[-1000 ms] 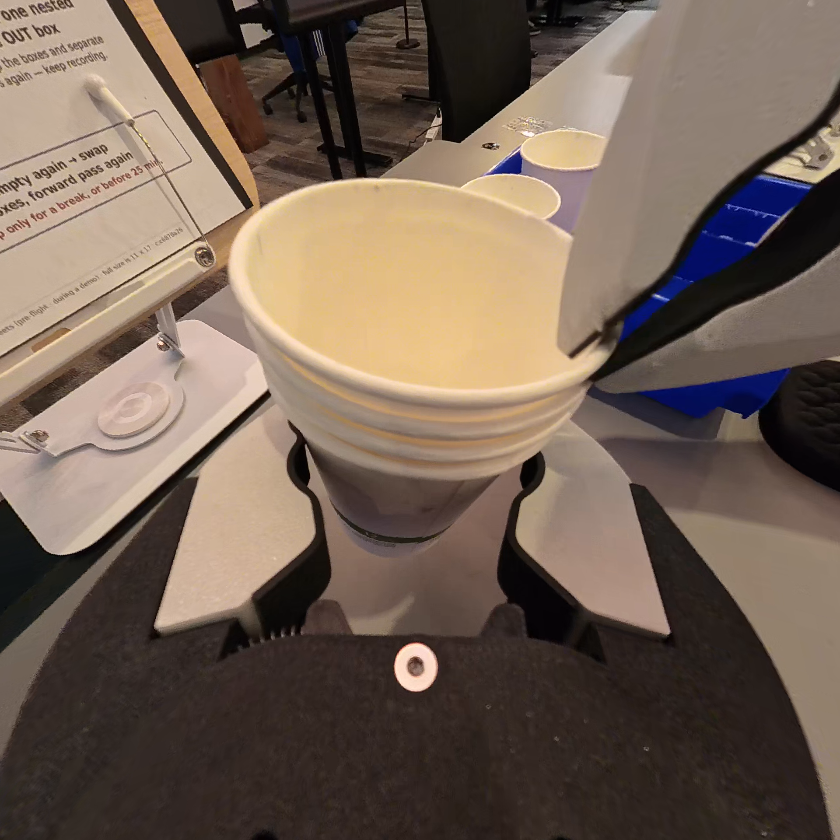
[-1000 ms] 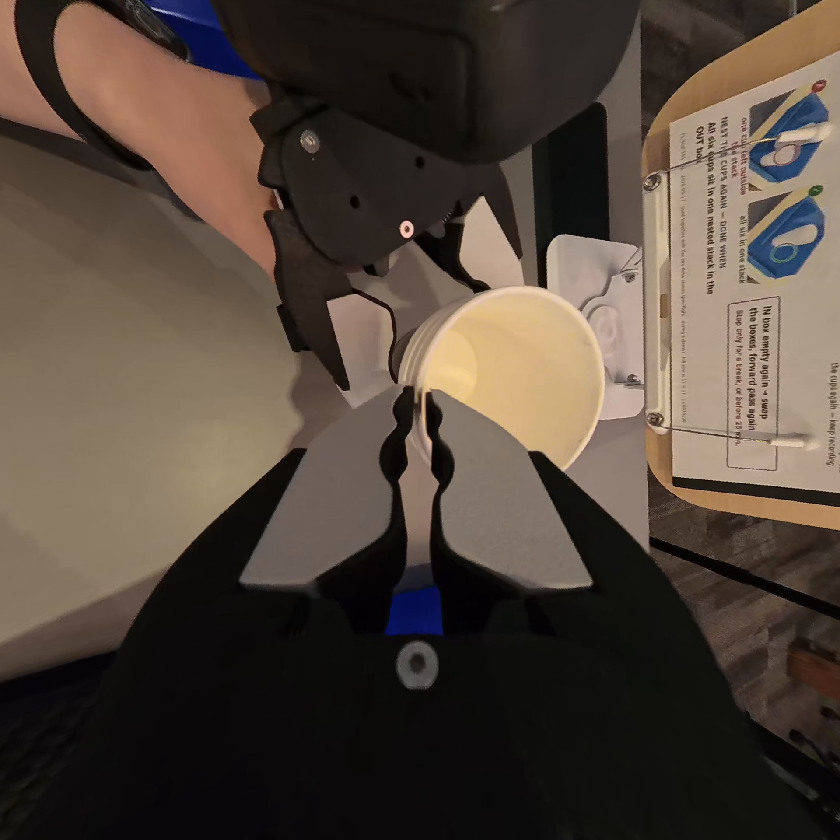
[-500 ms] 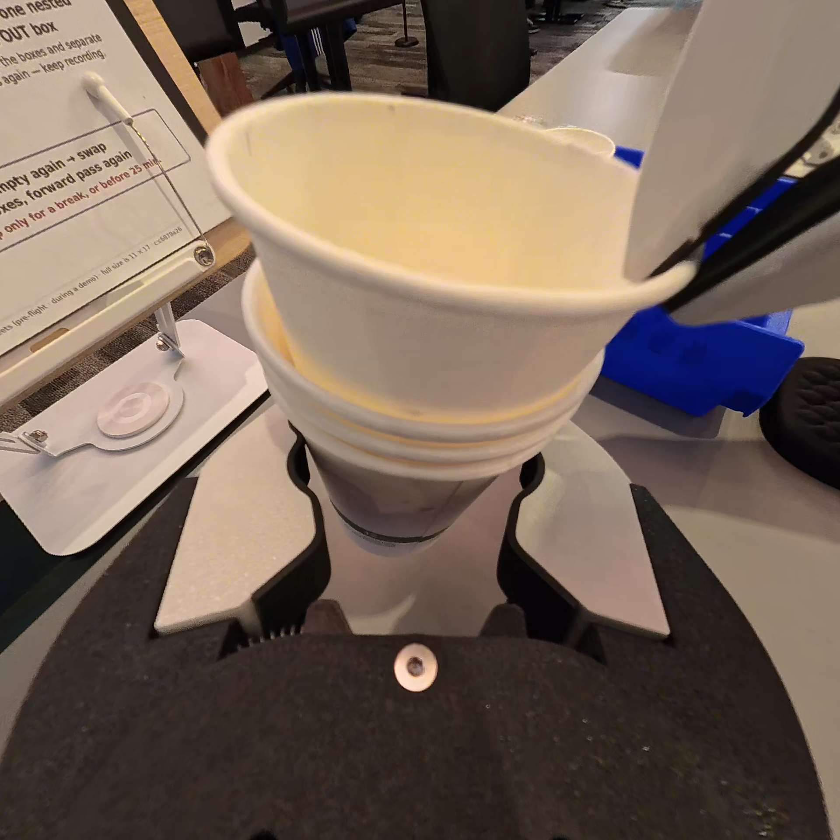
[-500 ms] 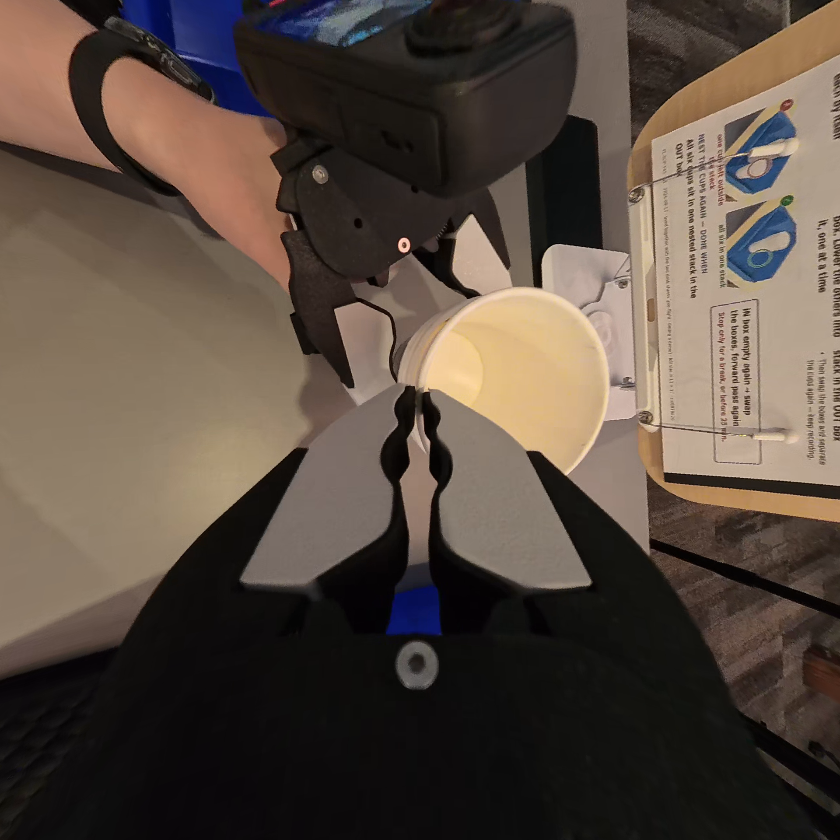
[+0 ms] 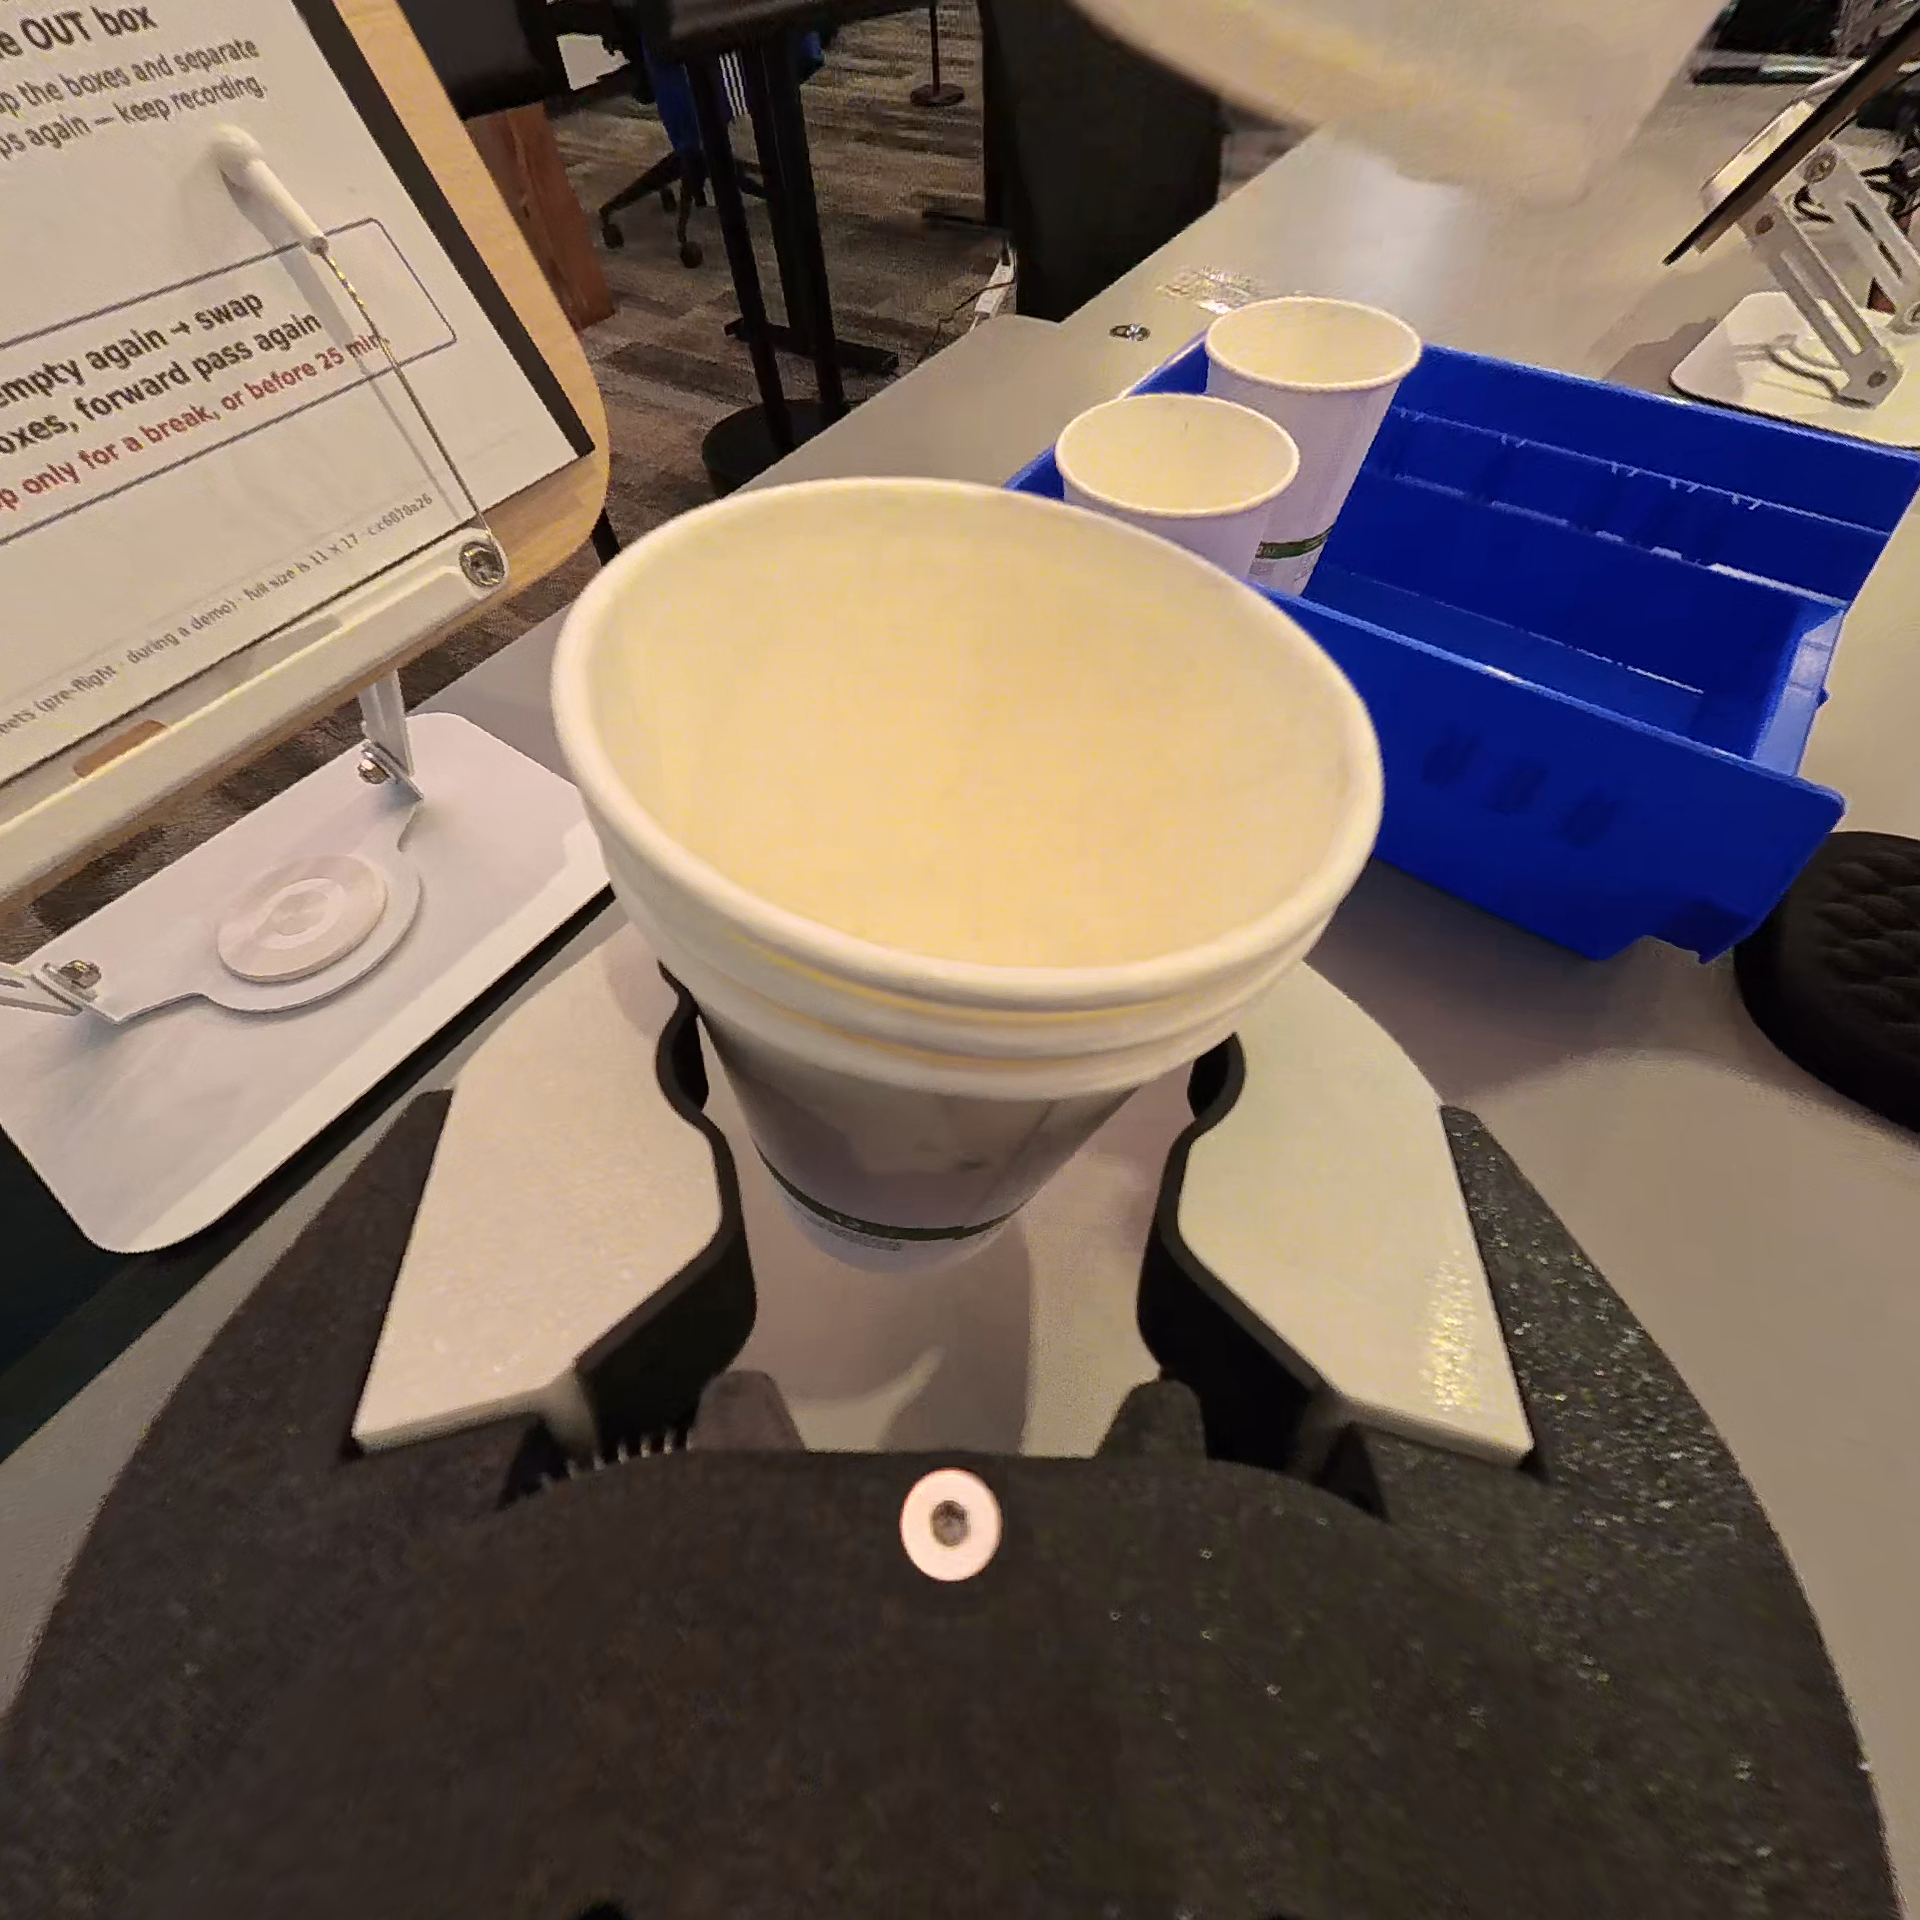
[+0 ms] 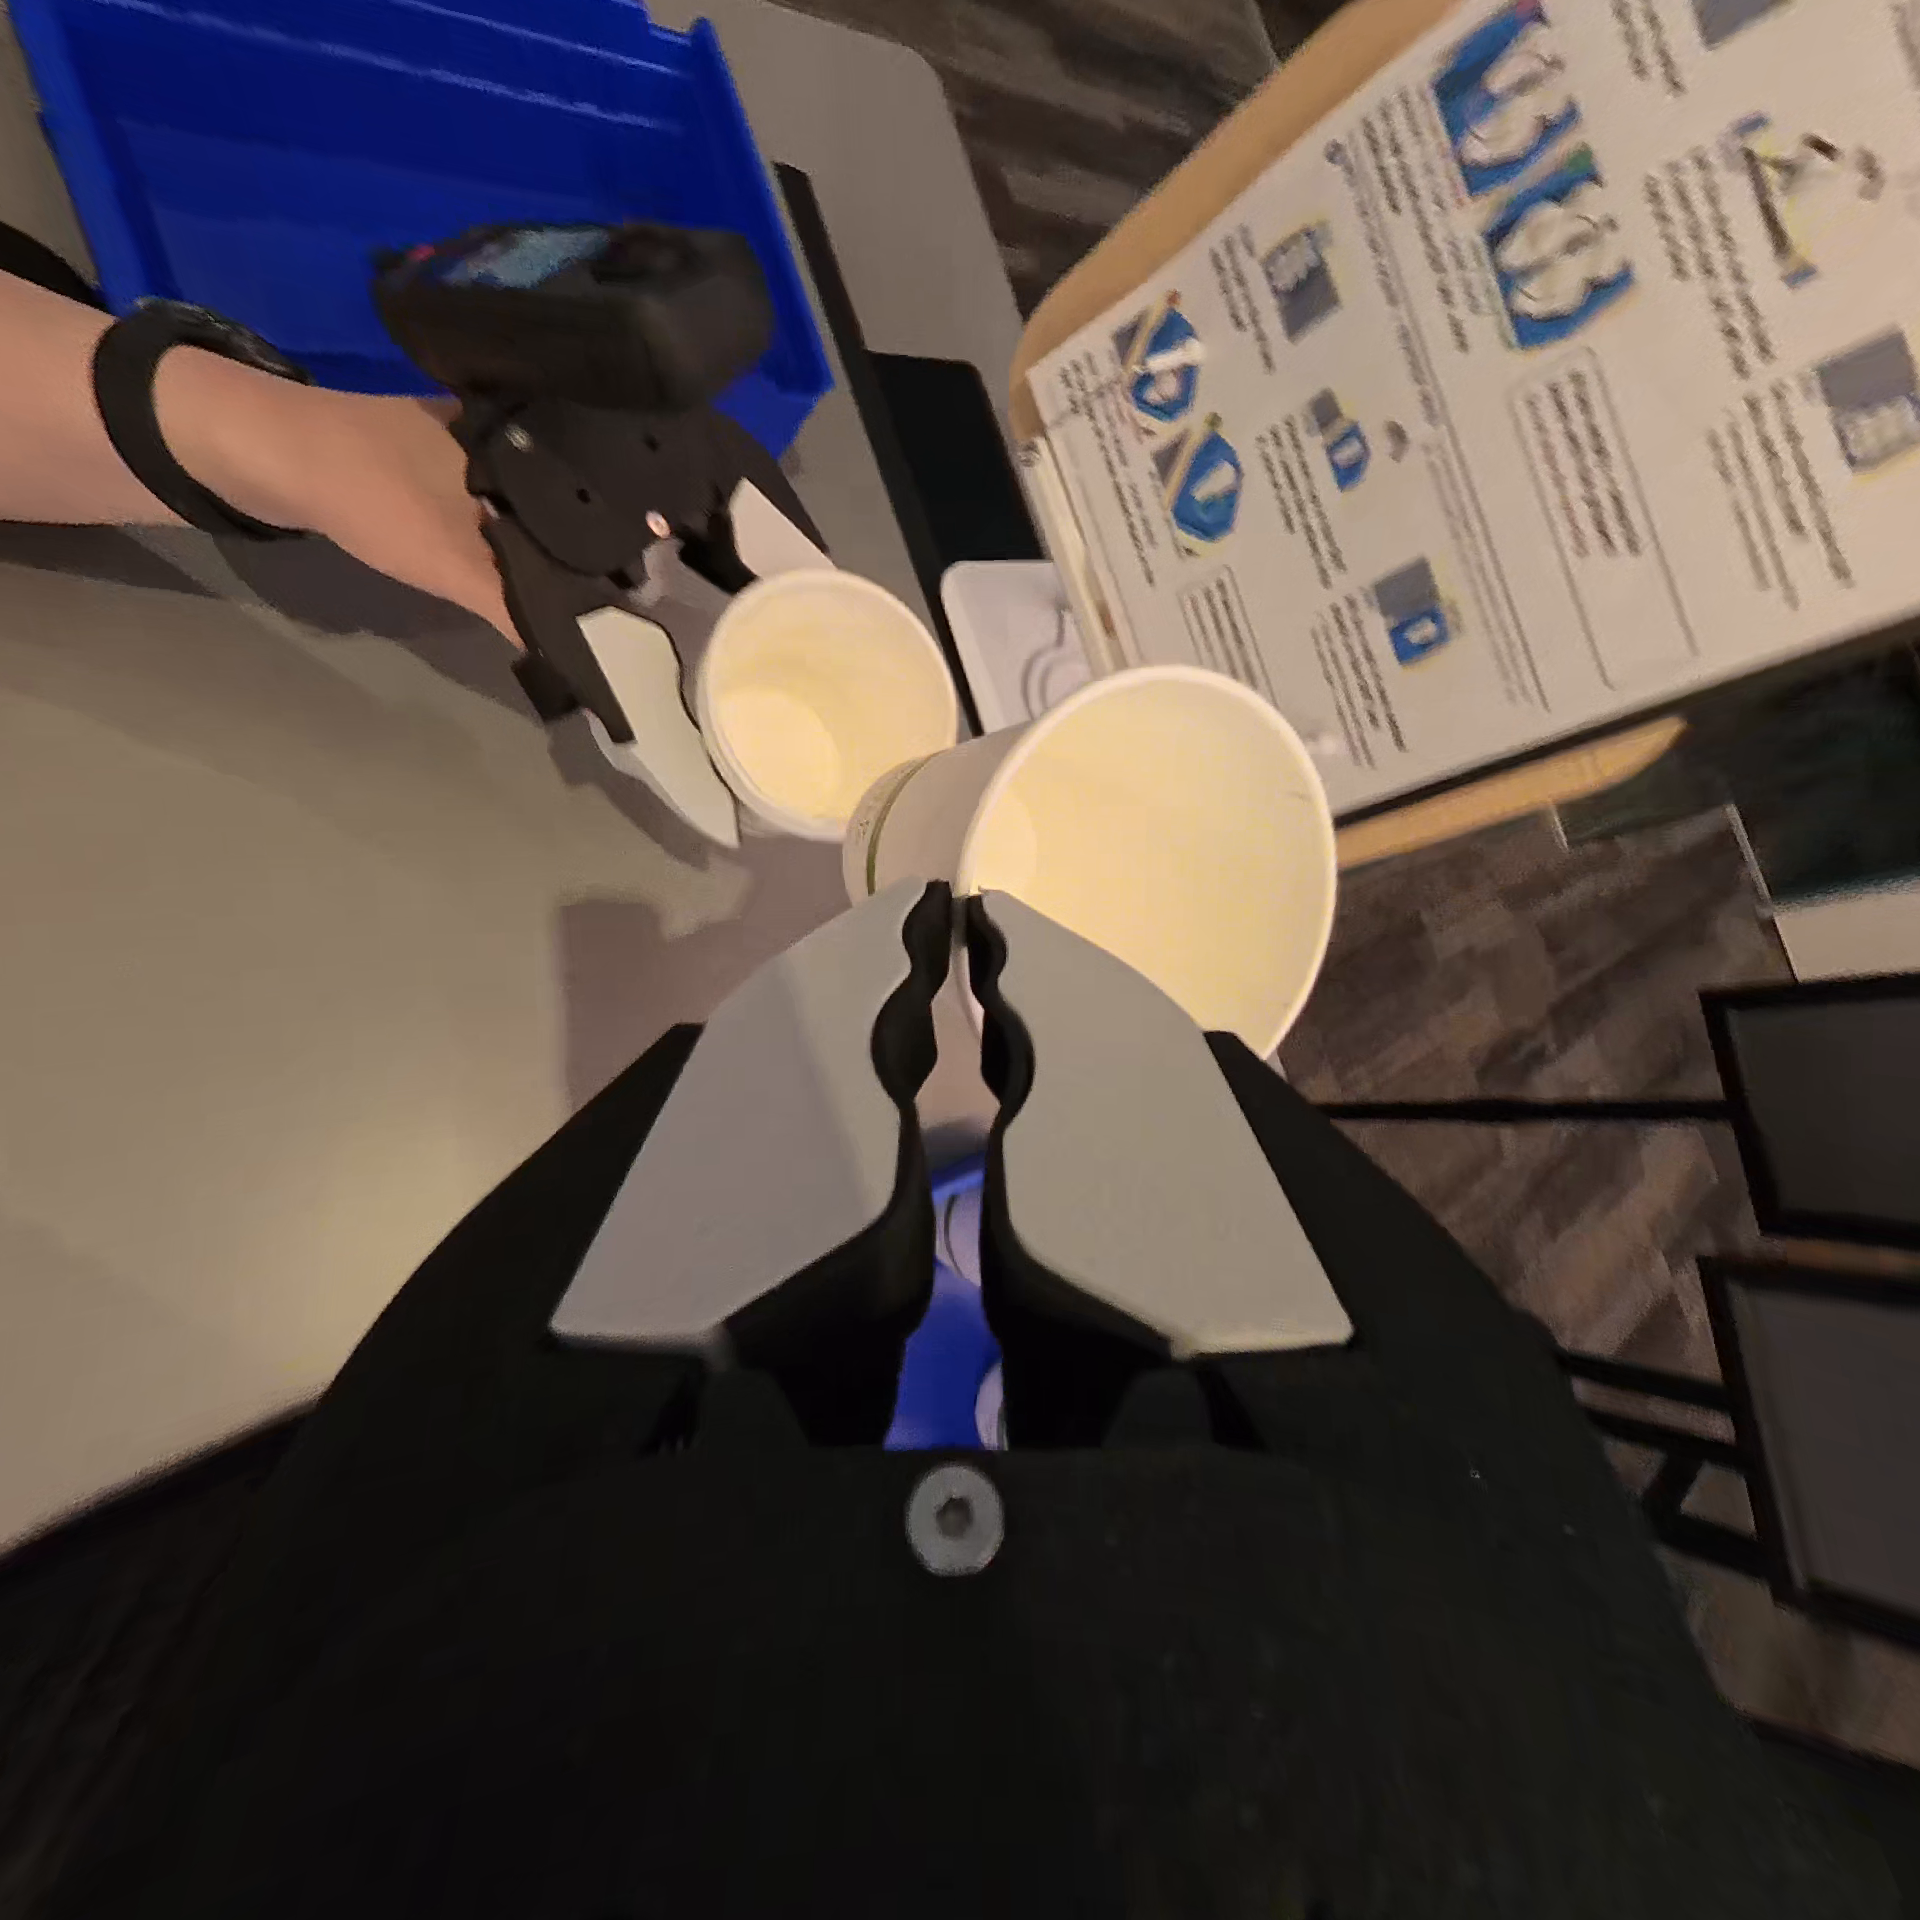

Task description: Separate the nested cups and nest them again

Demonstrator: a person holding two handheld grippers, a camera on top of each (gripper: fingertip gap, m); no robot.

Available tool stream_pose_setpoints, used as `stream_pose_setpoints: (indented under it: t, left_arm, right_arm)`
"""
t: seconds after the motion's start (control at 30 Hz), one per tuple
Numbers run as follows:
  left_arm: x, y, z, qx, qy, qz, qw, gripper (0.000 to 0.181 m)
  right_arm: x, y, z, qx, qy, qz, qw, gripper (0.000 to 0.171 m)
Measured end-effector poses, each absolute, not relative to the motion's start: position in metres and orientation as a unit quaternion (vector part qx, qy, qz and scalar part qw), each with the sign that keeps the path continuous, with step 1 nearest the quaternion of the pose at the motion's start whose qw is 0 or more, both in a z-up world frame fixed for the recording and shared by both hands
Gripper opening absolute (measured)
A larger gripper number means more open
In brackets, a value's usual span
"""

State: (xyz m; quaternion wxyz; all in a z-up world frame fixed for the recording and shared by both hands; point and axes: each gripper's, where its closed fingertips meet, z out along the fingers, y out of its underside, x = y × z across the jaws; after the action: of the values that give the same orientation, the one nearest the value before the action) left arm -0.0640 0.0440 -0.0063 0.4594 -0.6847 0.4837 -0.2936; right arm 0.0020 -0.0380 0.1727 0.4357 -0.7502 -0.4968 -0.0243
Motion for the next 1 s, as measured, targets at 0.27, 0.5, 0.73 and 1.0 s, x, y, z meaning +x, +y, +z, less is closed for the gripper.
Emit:
stream_pose_setpoints:
  t: [0.27, 0.5, 0.73, 1.0]
  left_arm:
    - [-0.067, 0.046, -0.002, -0.686, 0.477, -0.297, 0.462, 0.093]
    - [-0.069, 0.047, -0.001, -0.686, 0.475, -0.298, 0.464, 0.093]
    - [-0.069, 0.048, -0.003, -0.687, 0.476, -0.297, 0.462, 0.093]
    - [-0.068, 0.046, -0.002, -0.686, 0.475, -0.305, 0.459, 0.093]
  right_arm:
    - [0.132, -0.067, 0.117, -0.843, -0.377, -0.060, 0.378, 0.003]
    - [0.207, -0.087, 0.017, -0.900, -0.308, -0.080, 0.296, 0.003]
    - [0.230, -0.092, -0.037, -0.914, -0.304, -0.108, 0.244, 0.003]
    - [0.237, -0.090, -0.053, -0.915, -0.309, -0.118, 0.230, 0.003]
